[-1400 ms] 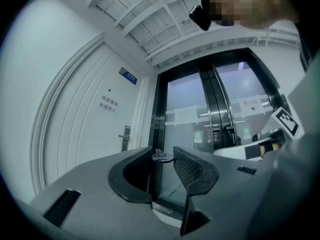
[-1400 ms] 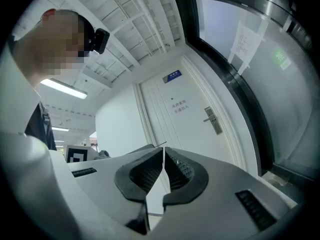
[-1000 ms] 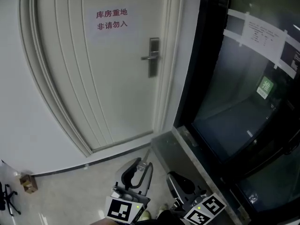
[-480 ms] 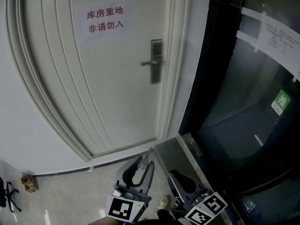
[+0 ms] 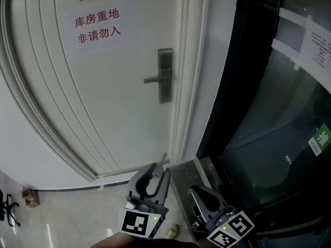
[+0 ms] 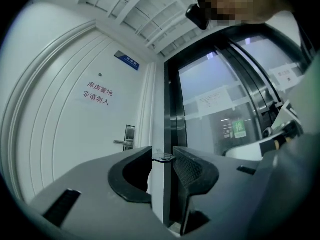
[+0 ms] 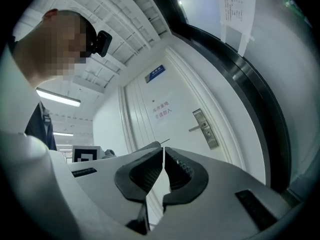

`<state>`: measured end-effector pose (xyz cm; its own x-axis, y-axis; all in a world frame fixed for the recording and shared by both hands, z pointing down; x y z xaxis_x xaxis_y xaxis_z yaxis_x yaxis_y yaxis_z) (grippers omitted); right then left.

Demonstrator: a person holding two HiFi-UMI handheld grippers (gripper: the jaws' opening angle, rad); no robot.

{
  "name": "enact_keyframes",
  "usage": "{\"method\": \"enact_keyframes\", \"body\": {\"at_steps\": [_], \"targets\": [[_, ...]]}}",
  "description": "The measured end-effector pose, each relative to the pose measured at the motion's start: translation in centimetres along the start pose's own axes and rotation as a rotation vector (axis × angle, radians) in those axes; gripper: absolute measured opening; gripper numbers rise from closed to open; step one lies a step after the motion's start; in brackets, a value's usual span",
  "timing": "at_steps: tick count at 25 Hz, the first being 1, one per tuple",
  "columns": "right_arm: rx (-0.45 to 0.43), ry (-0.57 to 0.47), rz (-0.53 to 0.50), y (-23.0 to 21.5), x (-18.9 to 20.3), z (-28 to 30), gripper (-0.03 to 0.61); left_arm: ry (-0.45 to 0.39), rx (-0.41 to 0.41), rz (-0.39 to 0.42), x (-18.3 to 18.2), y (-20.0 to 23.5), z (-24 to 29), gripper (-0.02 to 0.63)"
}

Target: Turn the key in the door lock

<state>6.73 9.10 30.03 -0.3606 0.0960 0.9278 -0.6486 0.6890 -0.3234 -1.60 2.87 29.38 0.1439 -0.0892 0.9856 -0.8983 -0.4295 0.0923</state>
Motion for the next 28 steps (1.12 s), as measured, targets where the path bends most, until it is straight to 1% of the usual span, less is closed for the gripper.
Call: {"method": "enact_keyframes", "body": {"at_steps": [5,11,19,24,28], "targets": [[-0.015,0.001,0.021,-3.9,-1.1,0.0,0.017,-0.013,-0.060,0.017,0.7,-0.8,5.0,0.124],[-0.018,0.008,0.039,-7.7,-1.6,1.2,0.017,-0.026,-0.124,0.033,1.7,0.1,10.5,0.124],[0.015,0.013,0.031,-13.3,-2.2,4.8,0.017,-0.057,-0.203,0.040,3.5,3.2,20.0,0.124],[0.036,0.022,0.030,-17.2,-2.7,7.9,0.017,-0.049,-0.239,0.040,5.0,5.2,26.0,0.124],[0.043,0.029,0.043,-19.9,-2.4,9.9,0.017,-0.022,-0.263,0.040,7.1,6.6,29.9,0.124]]}}
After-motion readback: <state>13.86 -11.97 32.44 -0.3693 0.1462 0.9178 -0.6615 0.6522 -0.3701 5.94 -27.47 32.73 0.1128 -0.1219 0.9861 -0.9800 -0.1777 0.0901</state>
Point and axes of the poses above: the fingertips, and each gripper's own axes: z forward along the fingers, y to its left, x out of its underside, the point moved 1 cm from there along -z, backward along the fingers, and after that the axes turned 12 degrees about -x, right-handed, at the moved point
